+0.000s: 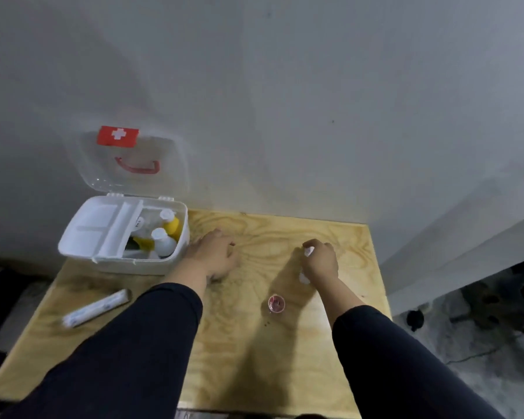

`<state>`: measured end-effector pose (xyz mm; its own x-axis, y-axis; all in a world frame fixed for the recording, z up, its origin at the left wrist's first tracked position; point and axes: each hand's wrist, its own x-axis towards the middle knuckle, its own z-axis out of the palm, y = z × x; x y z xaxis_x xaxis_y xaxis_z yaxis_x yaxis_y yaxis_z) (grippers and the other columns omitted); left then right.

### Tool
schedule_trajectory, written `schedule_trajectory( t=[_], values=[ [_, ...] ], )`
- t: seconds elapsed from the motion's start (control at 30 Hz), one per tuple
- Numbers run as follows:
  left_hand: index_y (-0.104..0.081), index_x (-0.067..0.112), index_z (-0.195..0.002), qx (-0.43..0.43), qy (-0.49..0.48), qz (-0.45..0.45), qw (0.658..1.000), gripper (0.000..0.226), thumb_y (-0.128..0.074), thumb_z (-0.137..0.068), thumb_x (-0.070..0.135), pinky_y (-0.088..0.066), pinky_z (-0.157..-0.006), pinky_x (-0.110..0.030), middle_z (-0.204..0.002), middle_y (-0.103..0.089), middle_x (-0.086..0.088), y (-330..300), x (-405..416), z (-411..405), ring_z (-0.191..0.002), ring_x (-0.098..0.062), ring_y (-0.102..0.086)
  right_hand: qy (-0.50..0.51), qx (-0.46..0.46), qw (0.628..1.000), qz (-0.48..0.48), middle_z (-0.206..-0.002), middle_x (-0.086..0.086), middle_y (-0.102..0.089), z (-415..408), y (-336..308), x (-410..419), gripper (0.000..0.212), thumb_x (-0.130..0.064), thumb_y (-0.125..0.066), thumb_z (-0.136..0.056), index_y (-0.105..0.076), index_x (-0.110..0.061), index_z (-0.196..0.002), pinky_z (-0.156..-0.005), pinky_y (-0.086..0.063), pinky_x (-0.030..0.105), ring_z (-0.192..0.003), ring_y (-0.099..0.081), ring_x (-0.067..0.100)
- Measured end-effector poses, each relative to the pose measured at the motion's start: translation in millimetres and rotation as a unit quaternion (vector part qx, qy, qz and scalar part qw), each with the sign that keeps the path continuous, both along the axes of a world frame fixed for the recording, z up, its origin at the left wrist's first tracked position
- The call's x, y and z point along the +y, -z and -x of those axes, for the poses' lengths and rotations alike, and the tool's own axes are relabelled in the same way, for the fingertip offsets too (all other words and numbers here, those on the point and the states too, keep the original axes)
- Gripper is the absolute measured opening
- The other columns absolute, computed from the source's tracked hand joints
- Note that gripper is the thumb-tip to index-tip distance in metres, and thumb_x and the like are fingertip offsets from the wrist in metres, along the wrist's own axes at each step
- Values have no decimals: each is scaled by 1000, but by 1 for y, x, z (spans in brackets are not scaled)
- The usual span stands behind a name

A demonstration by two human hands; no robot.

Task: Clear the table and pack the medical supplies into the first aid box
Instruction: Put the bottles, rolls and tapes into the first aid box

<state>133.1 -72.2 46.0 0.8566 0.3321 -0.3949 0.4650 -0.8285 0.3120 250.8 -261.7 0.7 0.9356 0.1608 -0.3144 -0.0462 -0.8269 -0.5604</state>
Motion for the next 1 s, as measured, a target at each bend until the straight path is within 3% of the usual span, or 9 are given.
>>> schedule_trajectory(
  t=[0.1,0.23,0.33,0.43,0.57,0.73,0.8,0.9,1.0],
  values=[
    [-53,28,-133,-30,-27,-23,999,40,-45,-94,33,-40,-106,-38,-145,-46,2,-9,7,10,-129,-24,-47,-81,-10,994,-69,-124,14,-53,7,-11,22,33,-7,-55,-86,-62,-16,-118,-70,-46,26,-81,-59,25],
    [-58,23,-129,-83,-56,-38,994,36,-47,-95,29,-38,-106,-35,-144,-47,4,-32,19,21,-130,-22,-46,-151,-4,980,-133,-122,11,-61,21,-32,61,34,-7,-57,-87,-64,-19,-118,-72,-42,23,-86,-60,24],
    [-57,22,-129,-121,-62,-66,989,35,-47,-96,28,-33,-107,-34,-139,-50,4,-49,34,30,-126,-22,-48,-180,27,973,-144,-106,15,-68,35,-42,85,38,-6,-50,-90,-63,-22,-122,-68,-43,22,-68,-56,19],
    [-55,23,-131,-124,-76,-77,986,37,-44,-97,31,-30,-112,-36,-145,-46,4,-56,55,43,-134,-20,-42,-203,46,968,-137,-115,17,-67,51,-46,105,36,-8,-49,-91,-64,-22,-121,-57,-44,13,-71,-60,18],
    [-42,22,-143,-112,-98,-74,986,46,-38,-98,28,-20,-120,-41,-155,-34,3,-53,81,69,-143,-18,-31,-210,62,969,-114,-124,12,-64,76,-40,126,35,-16,-59,-88,-64,-20,-122,-80,-44,21,-108,-62,25],
    [-22,19,-152,-75,-97,-54,991,56,-35,-98,19,-3,-123,-43,-162,-15,3,-37,122,96,-151,-15,-5,-251,18,968,-14,-127,12,-60,101,-25,152,45,-33,-62,-84,-59,-21,-127,-92,-46,31,-114,-59,28],
    [-15,20,-153,-51,-72,-63,994,61,-38,-97,27,-2,-123,-46,-164,-8,3,-29,140,105,-151,-16,0,-257,-5,966,32,-125,12,-55,112,-19,161,43,-35,-60,-83,-58,-26,-125,-90,-47,34,-111,-57,31],
    [-7,21,-155,-24,-42,-82,995,76,-39,-95,54,-1,-122,-46,-164,1,5,-18,165,119,-151,-14,5,-254,-33,965,56,-122,12,-47,127,-11,172,38,-23,-57,-85,-56,-23,-122,-82,-45,32,-111,-53,34],
    [-4,22,-155,-4,-22,-88,996,90,-39,-87,70,0,-121,-46,-164,5,4,-8,183,133,-151,-14,7,-169,-62,983,-24,-100,7,-47,138,-6,173,24,-20,-49,-91,-65,-17,-109,-68,-31,24,-100,-57,34]
  ],
)
